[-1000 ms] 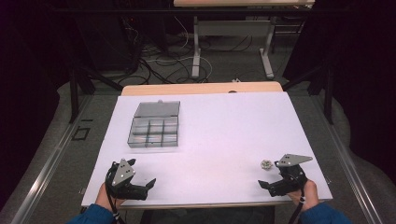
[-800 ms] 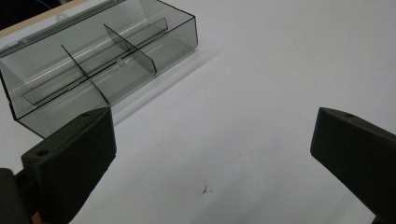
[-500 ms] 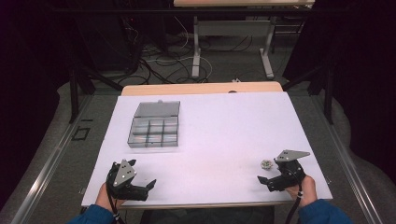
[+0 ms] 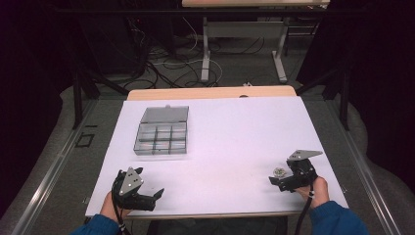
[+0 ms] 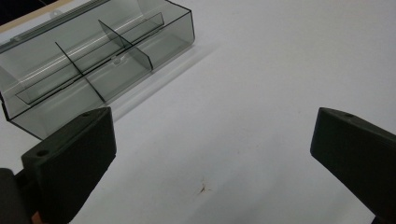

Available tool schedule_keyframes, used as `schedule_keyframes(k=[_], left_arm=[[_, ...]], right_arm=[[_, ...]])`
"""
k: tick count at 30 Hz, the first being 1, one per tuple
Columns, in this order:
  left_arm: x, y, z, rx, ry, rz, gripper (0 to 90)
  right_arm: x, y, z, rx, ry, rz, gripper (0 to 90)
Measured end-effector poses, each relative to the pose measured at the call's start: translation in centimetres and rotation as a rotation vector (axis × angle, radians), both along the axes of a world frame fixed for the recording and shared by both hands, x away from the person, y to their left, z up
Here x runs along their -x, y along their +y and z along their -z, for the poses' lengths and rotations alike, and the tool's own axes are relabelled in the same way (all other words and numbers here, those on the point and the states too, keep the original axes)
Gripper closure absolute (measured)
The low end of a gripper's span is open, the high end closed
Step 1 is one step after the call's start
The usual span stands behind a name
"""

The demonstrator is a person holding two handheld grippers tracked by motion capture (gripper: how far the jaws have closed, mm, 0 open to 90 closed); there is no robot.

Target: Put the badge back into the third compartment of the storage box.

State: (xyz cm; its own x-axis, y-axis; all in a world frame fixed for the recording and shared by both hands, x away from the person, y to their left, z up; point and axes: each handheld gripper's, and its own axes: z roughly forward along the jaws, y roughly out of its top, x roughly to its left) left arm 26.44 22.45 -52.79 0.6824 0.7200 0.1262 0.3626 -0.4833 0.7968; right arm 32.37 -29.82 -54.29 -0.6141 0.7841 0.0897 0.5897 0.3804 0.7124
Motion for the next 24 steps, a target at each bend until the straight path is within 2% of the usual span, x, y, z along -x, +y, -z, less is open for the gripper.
schedule_keyframes(k=[4, 6, 8, 9, 12, 16, 17, 18, 24], left_arm=[[0.0, 0.1, 0.0, 0.006, -0.001, 0.003, 0.2], [0.1, 0.1, 0.0, 0.008, -0.002, 0.001, 0.2], [0.1, 0.0, 0.0, 0.006, 0.0, 0.007, 0.2], [0.1, 0.0, 0.0, 0.007, 0.0, 0.006, 0.2], [0.1, 0.0, 0.0, 0.003, 0.002, 0.007, 0.2], [0.2, -0.1, 0.0, 0.004, 0.012, 0.012, 0.2], [0.2, -0.1, 0.0, 0.0, 0.012, 0.01, 0.2], [0.2, -0.1, 0.0, 0.0, 0.012, 0.011, 0.2], [0.2, -0.1, 0.1, 0.0, 0.022, 0.012, 0.2]], right_arm=[[-0.6, -0.2, 0.2, -0.008, 0.013, 0.003, 0.1], [-0.9, -0.4, 0.3, -0.003, 0.021, 0.01, 3.1], [-1.1, -0.6, 0.4, -0.012, 0.025, 0.024, 9.0], [-1.1, -0.7, 0.5, -0.012, 0.023, 0.035, 15.0], [-1.3, -0.9, 0.5, 0.024, 0.017, 0.07, 26.9], [-1.4, -1.0, 0.7, 0.034, 0.033, 0.078, 40.7], [-1.4, -1.0, 0.7, 0.034, 0.033, 0.078, 40.7], [-1.3, -1.0, 0.7, 0.037, 0.044, 0.081, 46.6], [-1.0, -0.9, 0.6, 0.042, 0.06, 0.049, 59.0]])
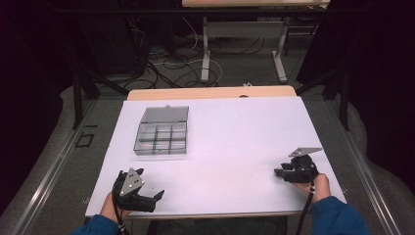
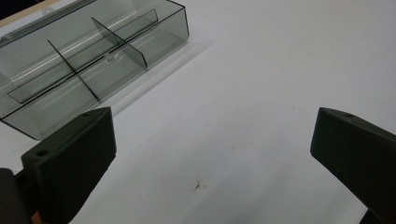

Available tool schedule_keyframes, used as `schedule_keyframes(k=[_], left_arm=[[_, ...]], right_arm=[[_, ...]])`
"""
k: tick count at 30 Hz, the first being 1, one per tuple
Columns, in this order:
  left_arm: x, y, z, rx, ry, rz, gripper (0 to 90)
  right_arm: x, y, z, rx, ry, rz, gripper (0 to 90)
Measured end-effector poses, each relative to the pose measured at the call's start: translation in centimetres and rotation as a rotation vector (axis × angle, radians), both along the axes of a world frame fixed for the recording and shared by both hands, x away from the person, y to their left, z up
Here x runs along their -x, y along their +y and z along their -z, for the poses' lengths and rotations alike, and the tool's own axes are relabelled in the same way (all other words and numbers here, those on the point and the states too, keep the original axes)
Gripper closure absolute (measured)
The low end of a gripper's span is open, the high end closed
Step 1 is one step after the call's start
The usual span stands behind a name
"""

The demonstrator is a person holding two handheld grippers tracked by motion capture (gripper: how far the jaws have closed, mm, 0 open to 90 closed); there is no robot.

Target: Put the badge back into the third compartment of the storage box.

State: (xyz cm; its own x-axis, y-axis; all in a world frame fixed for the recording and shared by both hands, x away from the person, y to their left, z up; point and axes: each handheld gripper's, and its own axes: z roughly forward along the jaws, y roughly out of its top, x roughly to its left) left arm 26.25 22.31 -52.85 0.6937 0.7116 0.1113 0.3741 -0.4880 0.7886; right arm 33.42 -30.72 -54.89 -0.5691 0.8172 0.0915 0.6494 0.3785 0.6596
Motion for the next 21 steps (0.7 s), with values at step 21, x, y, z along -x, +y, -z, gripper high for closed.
schedule_keyframes(k=[21], left_arm=[[-0.02, -0.1, 0.06, -0.006, -0.002, 0.011, 0.2]], right_arm=[[0.31, -0.1, -0.15, -0.03, 0.044, 0.034, 67.4]])
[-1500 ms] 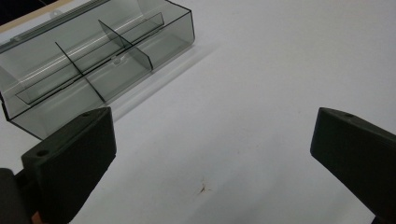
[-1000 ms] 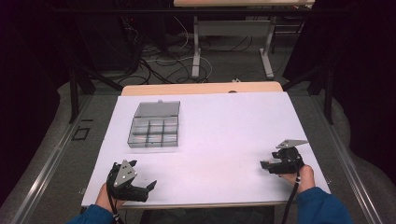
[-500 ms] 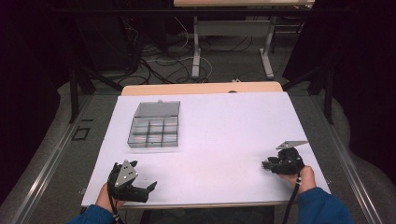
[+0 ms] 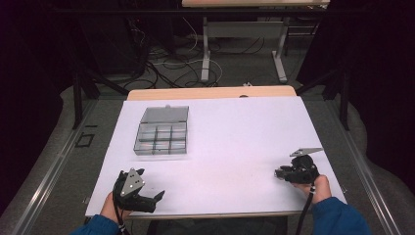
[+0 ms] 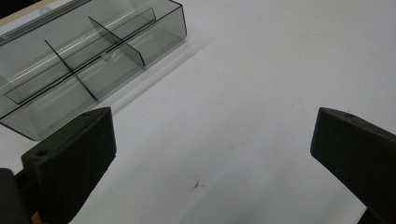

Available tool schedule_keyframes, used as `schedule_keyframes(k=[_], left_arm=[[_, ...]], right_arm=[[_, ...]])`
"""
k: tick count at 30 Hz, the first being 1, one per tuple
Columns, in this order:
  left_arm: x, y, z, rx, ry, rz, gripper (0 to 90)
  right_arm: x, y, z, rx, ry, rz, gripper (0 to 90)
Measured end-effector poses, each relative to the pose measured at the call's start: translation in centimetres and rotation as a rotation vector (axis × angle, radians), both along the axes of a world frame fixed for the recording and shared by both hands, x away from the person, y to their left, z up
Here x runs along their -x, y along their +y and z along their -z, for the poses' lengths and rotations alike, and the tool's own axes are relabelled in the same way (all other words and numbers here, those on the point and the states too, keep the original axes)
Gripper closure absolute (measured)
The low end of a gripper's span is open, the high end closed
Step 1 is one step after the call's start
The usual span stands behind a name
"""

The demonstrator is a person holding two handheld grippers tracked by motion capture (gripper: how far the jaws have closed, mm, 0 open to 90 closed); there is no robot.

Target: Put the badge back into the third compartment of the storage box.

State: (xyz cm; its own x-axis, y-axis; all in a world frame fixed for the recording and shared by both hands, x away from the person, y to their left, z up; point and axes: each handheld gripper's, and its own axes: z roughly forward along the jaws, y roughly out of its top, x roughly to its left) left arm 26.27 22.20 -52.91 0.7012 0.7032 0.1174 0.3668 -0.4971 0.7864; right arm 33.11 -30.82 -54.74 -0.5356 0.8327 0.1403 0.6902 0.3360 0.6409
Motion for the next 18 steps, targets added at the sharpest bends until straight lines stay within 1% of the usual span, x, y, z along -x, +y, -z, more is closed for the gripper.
schedule_keyframes(k=[1, 2, 3, 4, 5, 7, 8, 9, 10, 14, 15, 18], left_arm=[[0.0, 0.0, 0.0, -0.004, -0.004, -0.001, 0.2], [0.0, 0.0, 0.0, -0.006, -0.007, 0.0, 0.1], [0.0, 0.0, 0.0, -0.006, -0.008, -0.001, 0.2], [0.0, 0.0, 0.0, -0.006, -0.006, 0.0, 0.2], [0.0, 0.0, 0.0, -0.006, -0.006, 0.0, 0.1], [0.0, 0.0, 0.0, -0.007, -0.007, 0.001, 0.2], [0.0, 0.0, 0.0, -0.004, 0.005, 0.003, 0.2], [0.0, 0.0, 0.0, -0.004, 0.005, 0.003, 0.2], [0.0, -0.1, 0.1, -0.004, 0.005, 0.003, 0.2], [0.0, -0.1, 0.1, -0.01, 0.006, 0.008, 0.1], [0.0, -0.1, 0.1, -0.01, 0.006, 0.008, 0.2], [0.0, -0.1, 0.1, -0.01, 0.007, 0.008, 0.1]], right_arm=[[0.1, 0.1, -0.1, -0.01, 0.005, 0.007, 67.9], [0.2, 0.1, -0.2, -0.007, 0.002, 0.009, 69.2], [0.2, 0.1, -0.2, -0.01, -0.017, 0.003, 70.9], [0.4, 0.2, -0.4, -0.02, -0.015, 0.006, 72.9], [0.4, 0.2, -0.4, -0.02, -0.015, 0.006, 72.9], [0.7, 0.3, -0.7, -0.014, -0.035, -0.006, 75.7], [0.8, 0.4, -0.7, -0.019, -0.037, -0.01, 78.0], [0.8, 0.4, -0.8, -0.023, -0.05, -0.018, 79.1], [0.9, 0.5, -0.9, -0.021, -0.045, -0.018, 79.9], [1.0, 0.6, -0.9, -0.017, -0.054, -0.028, 80.7], [1.1, 0.6, -0.9, -0.02, -0.046, -0.024, 80.8], [1.1, 0.5, -1.0, -0.012, -0.055, -0.029, 80.9]])
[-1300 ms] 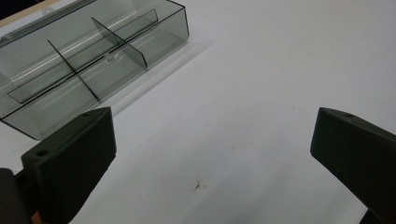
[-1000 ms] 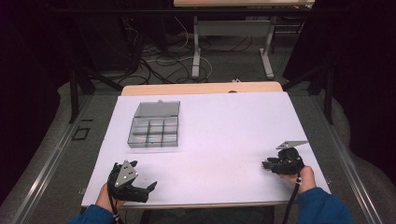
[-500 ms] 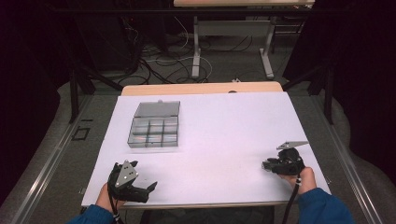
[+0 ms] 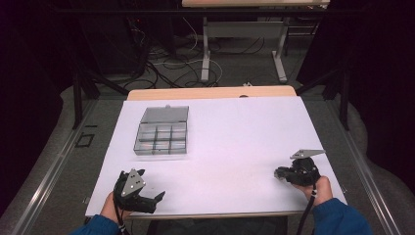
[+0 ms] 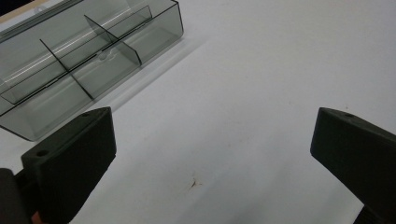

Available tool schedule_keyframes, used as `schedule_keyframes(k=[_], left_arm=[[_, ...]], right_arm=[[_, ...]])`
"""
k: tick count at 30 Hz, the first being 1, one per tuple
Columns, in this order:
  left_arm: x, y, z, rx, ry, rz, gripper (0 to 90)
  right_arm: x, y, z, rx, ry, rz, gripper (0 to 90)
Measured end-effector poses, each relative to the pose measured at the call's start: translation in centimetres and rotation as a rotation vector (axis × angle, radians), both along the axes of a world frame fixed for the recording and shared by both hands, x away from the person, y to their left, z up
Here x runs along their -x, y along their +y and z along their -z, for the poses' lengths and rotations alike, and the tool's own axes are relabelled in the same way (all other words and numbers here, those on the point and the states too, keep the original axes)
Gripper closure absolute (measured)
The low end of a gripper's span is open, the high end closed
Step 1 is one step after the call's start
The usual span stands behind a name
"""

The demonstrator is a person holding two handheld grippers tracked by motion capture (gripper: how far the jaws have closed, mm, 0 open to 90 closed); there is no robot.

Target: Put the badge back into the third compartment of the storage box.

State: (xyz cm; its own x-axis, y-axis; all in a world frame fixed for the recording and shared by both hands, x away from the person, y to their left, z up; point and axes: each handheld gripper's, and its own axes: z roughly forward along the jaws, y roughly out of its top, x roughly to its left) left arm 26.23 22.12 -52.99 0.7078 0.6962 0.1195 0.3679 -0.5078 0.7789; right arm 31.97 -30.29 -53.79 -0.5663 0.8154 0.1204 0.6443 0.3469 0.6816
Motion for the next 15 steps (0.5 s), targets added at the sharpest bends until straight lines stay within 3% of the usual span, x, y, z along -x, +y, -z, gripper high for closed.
schedule_keyframes(k=[1, 2, 5, 7, 10, 15], left_arm=[[0.0, -0.01, 0.0, -0.001, 0.0, 0.001, 0.1], [-0.03, 0.03, -0.03, -0.01, -0.007, 0.003, 0.2], [0.03, -0.08, 0.06, -0.003, 0.005, 0.007, 0.2], [0.03, -0.08, 0.06, -0.005, 0.004, 0.008, 0.2], [0.03, -0.09, 0.07, -0.007, 0.003, 0.008, 0.2], [0.02, -0.09, 0.07, -0.008, 0.004, 0.01, 0.2]], right_arm=[[0.13, 0.07, -0.09, 0.001, 0.013, 0.0, 80.9], [0.15, 0.13, -0.08, 0.012, -0.011, -0.013, 81.2], [0.3, 0.26, -0.28, 0.021, -0.021, -0.023, 85.3], [0.42, 0.42, -0.27, -0.001, -0.015, -0.03, 86.8], [0.53, 0.78, -0.36, 0.021, -0.028, -0.049, 87.2], [0.61, 0.83, -0.35, 0.026, -0.031, -0.045, 87.7]])
